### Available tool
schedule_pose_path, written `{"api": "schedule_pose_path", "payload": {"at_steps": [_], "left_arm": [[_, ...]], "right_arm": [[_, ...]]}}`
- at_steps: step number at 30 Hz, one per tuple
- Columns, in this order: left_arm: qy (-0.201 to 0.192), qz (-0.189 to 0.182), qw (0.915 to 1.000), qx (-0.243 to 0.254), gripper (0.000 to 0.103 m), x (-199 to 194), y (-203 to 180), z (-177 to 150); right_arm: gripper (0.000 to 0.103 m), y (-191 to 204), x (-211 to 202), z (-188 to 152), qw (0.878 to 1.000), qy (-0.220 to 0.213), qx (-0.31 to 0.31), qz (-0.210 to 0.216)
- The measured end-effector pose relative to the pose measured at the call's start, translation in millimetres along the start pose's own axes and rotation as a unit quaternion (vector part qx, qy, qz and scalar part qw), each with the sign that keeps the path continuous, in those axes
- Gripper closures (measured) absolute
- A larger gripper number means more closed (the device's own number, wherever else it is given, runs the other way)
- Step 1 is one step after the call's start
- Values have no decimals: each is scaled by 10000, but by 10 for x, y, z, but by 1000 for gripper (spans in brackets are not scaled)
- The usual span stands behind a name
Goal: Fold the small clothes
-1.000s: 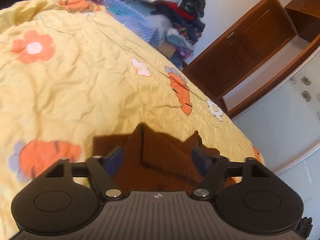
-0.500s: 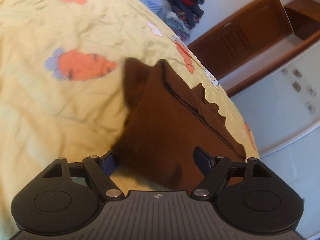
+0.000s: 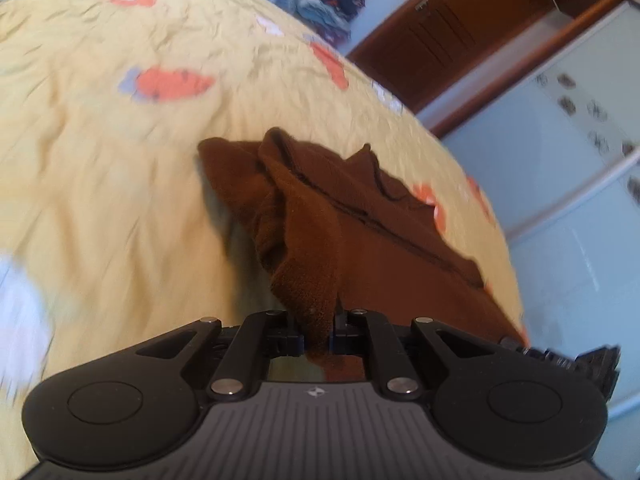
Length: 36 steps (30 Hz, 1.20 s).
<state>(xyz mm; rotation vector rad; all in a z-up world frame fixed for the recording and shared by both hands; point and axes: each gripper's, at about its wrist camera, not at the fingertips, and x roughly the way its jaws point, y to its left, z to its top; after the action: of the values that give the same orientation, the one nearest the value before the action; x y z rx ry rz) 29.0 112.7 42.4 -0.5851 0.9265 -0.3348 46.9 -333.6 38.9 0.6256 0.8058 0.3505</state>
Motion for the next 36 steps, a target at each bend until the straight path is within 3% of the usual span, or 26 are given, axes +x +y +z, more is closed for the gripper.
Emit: {"api": "schedule_pose_path", "payload": {"at_steps": [2, 5, 6, 7, 8, 9, 10, 11, 12, 13, 15, 16, 22, 24, 26, 27, 32, 34, 36], "left_arm": [[36, 155, 9996, 242, 88, -146, 35, -302], [-351, 834, 9911, 978, 86, -400, -41, -453], [-565, 1071, 9845, 1271, 83, -486, -121, -403], [-821, 1249, 9757, 1601, 74, -564, -220, -339], [-1172, 1416, 9615, 2044, 57, -632, -348, -289], [-1539, 1574, 9402, 2601, 43, -667, -497, -258], [-1900, 1721, 9104, 3248, 11, -650, -645, -260], [-2218, 1834, 8752, 3888, 5, -579, -780, -285], [-2359, 1880, 8423, 4467, 5, -465, -873, -315], [-2289, 1935, 8170, 4926, 5, -300, -950, -328], [-1908, 2058, 7838, 5540, 5, 86, -1017, -316], [-1763, 2093, 7716, 5742, 6, 230, -1016, -325], [-887, 2193, 7471, 6212, 9, 627, -882, -394], [-766, 2324, 7445, 6212, 26, 693, -827, -375], [-586, 2521, 7390, 6220, 61, 775, -768, -331], [-504, 2599, 7324, 6273, 65, 849, -764, -333], [-517, 2661, 6927, 6684, 66, 989, -779, -395], [-549, 2664, 6881, 6727, 65, 1001, -796, -389], [-544, 2671, 6896, 6710, 64, 1027, -798, -364]], "right_arm": [[81, -73, -214, -250, 9999, 100, 70, 5], [54, -154, -398, -491, 9993, 121, 287, -208], [35, -173, -467, -486, 9990, -18, 362, -270], [30, -168, -544, -430, 9983, -244, 415, -321], [31, -146, -606, -340, 9974, -500, 417, -296], [31, -102, -647, -233, 9968, -688, 383, -154], [31, -71, -654, -127, 9965, -756, 361, 12], [31, -22, -599, -4, 9965, -716, 389, 167], [31, 18, -498, 119, 9966, -593, 463, 333], [31, 28, -388, 211, 9961, -475, 568, 485], [31, 5, -116, 361, 9943, -236, 899, 526], [32, -19, 25, 419, 9934, -112, 1051, 453], [32, -131, 512, 462, 9904, 392, 1323, 61], [32, -142, 536, 443, 9898, 425, 1353, 109], [32, -139, 550, 459, 9897, 418, 1362, 111], [32, -142, 556, 475, 9894, 423, 1386, 115], [32, -189, 586, 530, 9878, 459, 1486, 123], [33, -210, 596, 545, 9874, 470, 1508, 124], [34, -241, 594, 554, 9864, 486, 1561, 152]]}}
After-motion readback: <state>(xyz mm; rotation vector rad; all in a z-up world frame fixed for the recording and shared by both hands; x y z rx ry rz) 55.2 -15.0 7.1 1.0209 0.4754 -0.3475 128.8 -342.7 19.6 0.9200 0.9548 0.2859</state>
